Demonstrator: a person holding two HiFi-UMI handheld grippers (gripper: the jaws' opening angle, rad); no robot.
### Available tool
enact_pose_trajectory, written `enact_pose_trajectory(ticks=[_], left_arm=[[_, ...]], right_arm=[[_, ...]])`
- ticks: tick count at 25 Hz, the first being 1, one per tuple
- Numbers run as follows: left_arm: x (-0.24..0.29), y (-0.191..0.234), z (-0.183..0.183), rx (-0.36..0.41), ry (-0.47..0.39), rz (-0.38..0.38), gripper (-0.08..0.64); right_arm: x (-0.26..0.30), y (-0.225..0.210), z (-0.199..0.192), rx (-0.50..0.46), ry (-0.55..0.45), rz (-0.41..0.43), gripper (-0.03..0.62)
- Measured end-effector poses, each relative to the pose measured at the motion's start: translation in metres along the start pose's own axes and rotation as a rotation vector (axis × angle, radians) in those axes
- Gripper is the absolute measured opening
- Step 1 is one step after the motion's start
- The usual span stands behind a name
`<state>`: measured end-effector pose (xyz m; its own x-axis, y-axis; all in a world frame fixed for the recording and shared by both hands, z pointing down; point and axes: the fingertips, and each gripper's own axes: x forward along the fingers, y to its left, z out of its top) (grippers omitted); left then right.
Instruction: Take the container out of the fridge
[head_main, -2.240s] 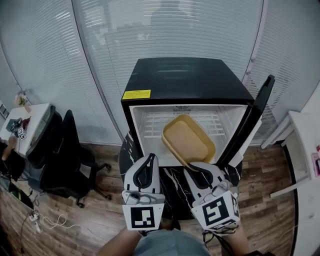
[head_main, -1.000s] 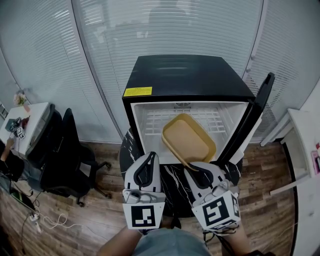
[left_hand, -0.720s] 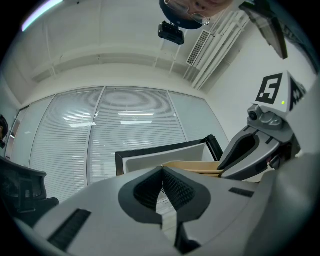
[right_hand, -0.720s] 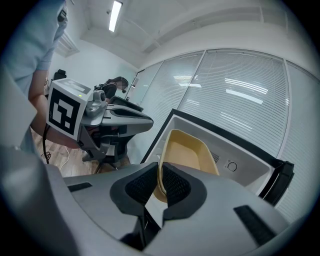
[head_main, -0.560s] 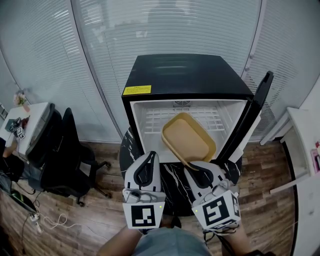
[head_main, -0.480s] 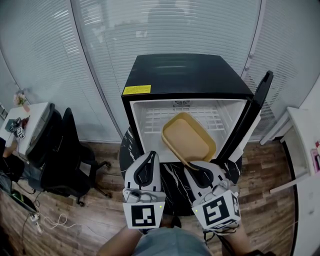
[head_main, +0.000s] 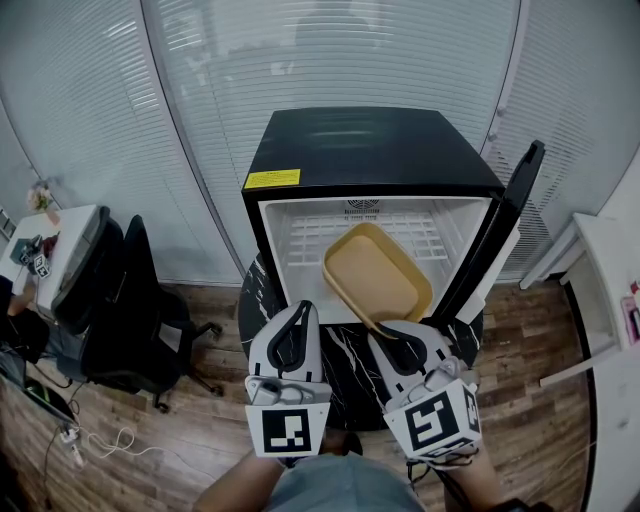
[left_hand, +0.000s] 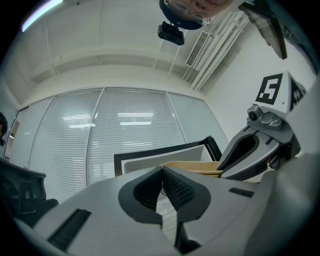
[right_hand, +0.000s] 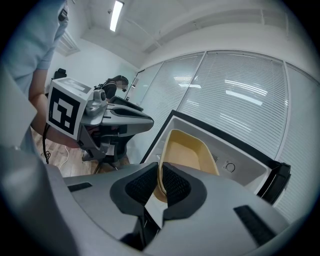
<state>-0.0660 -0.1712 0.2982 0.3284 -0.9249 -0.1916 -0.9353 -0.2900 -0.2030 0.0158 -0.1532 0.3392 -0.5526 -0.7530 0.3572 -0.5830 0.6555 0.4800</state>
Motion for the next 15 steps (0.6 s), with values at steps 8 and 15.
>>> enact_pose_trajectory(ticks=[8,15], left_arm=[[-0.0002,-0.0003,0.0007,0.022,0.004,-0.006,0.017],[-0.0007,0.0003,0.0000,-0.007,-0.001,0.004,0.017]], right_arm=[[-0.0006,-0.0004,0.0024,-0.002,-0.005,-0.003,0.043],[-0.0015,-0.0004,0.0028,0.001,-0.010,-0.004,0.043]])
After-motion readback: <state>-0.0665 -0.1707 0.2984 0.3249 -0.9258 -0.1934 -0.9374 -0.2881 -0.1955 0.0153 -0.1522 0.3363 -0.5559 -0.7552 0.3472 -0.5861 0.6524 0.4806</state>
